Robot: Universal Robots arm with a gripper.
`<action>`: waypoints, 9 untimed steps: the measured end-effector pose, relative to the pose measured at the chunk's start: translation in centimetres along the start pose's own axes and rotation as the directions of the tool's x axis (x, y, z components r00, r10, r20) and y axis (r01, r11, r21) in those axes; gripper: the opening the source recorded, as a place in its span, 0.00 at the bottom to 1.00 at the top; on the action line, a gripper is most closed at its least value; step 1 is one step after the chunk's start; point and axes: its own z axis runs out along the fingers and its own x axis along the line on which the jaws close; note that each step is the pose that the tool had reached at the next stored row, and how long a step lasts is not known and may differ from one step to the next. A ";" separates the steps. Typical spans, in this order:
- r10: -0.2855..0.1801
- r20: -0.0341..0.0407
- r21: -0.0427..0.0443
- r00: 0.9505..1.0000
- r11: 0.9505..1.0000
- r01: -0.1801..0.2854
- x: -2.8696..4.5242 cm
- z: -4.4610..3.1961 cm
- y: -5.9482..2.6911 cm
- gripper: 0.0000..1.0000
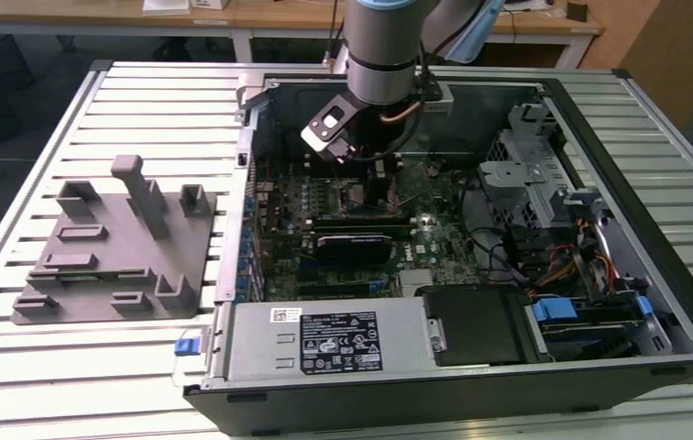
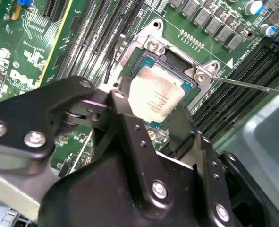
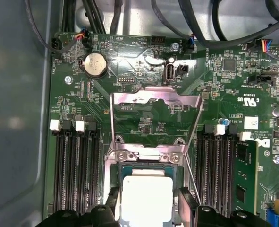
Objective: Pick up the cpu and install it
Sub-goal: 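Place the cpu into insertion slot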
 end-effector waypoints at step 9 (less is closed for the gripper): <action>0.000 0.000 0.000 1.000 1.000 0.000 -0.03 -1.02 0.02 0.23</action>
